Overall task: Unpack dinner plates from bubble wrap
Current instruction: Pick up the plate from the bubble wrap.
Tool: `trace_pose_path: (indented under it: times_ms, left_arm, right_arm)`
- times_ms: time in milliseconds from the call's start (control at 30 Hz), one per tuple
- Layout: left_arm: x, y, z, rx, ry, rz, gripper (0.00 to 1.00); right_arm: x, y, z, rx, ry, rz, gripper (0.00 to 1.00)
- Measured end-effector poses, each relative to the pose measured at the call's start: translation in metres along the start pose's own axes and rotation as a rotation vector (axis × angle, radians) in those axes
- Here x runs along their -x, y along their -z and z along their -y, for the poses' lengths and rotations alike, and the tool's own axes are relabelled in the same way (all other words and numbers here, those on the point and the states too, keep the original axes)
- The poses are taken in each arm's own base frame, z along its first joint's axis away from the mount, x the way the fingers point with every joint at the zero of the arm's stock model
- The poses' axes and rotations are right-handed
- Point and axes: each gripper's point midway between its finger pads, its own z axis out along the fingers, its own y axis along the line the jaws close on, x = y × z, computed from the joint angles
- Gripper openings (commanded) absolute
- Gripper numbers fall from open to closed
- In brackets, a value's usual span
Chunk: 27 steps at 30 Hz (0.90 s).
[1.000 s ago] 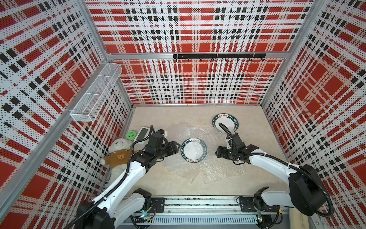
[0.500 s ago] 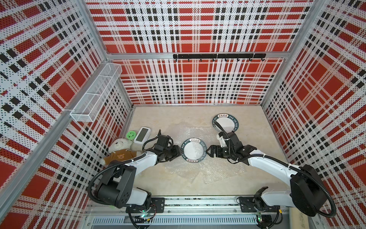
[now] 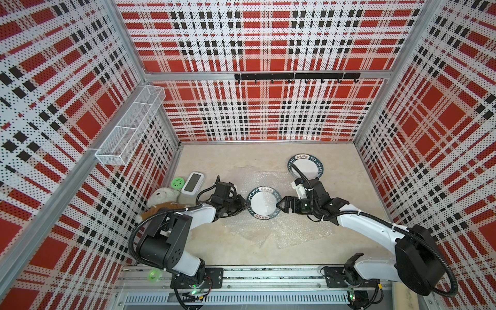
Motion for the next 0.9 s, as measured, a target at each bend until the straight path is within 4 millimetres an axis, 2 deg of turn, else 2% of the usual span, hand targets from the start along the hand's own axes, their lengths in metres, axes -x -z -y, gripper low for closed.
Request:
trace_pose_path:
  times_ms: [300, 467, 533, 700, 900]
  left_arm:
    - [0.000, -0.006, -0.006, 0.007, 0.014, -0.006, 0.11]
    - [0.006, -0.004, 0.002, -0.033, 0.010, 0.008, 0.00]
    - [0.005, -0.001, 0.002, -0.037, 0.011, 0.014, 0.00]
    - [0.009, 0.022, 0.003, -0.046, 0.025, 0.061, 0.00]
    - [0.020, 0.070, 0.009, -0.040, 0.031, 0.163, 0.00]
  right_arm:
    - [0.000, 0.000, 0.000, 0.002, -0.001, -0.002, 1.00]
    - [-0.001, -0.001, 0.000, 0.001, -0.001, -0.003, 1.00]
    - [0.000, -0.001, 0.000, 0.000, -0.001, -0.002, 1.00]
    - [0.001, 0.000, 0.001, -0.011, 0.003, -0.003, 1.00]
    - [0.017, 0.001, -0.003, -0.002, 0.006, 0.023, 1.00]
